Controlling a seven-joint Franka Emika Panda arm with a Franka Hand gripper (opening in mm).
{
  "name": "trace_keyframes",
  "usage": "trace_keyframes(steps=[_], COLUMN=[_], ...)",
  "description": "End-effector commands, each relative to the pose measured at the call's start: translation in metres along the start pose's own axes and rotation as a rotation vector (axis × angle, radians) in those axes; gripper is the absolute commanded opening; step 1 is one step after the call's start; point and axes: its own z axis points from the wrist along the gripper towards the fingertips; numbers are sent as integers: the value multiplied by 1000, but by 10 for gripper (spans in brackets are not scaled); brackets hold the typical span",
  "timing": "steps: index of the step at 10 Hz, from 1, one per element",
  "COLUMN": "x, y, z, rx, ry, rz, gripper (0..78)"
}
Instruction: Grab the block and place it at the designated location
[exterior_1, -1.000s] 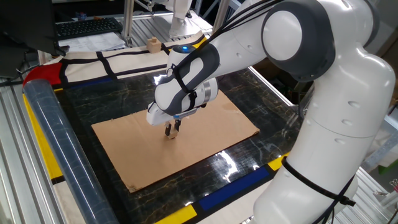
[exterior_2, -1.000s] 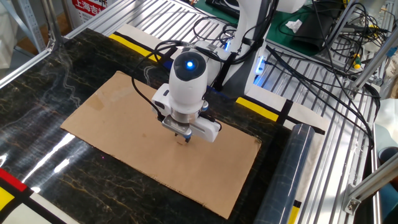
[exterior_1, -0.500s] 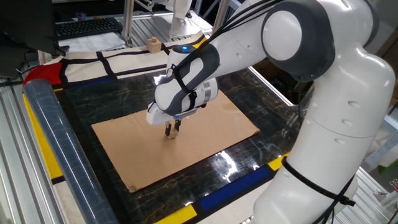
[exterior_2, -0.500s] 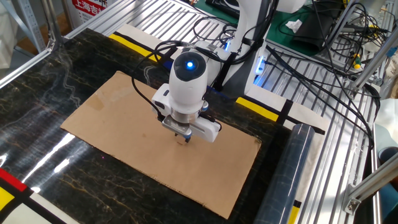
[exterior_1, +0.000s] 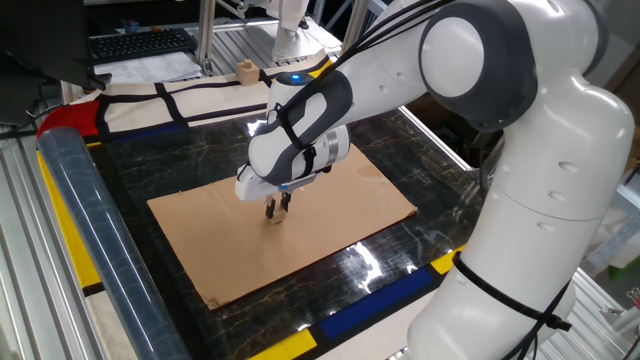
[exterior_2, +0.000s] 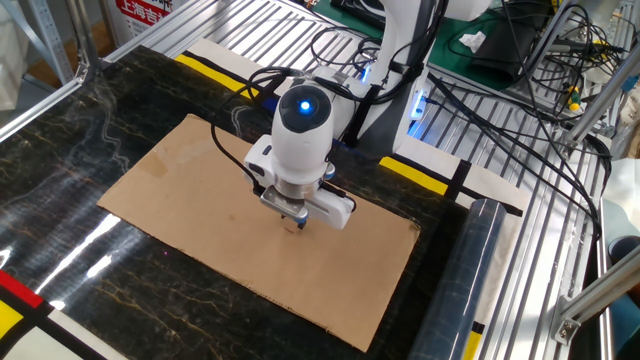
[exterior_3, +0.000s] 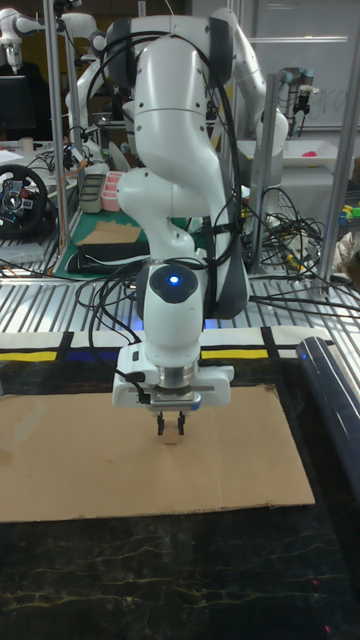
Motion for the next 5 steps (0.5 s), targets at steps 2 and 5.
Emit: trace_keyframes(steps=[2, 5], x=[-1, -1], y=[0, 0], z=[-1, 0], rx=[0, -2], ry=[-3, -5], rz=[3, 7], gripper=[11, 11])
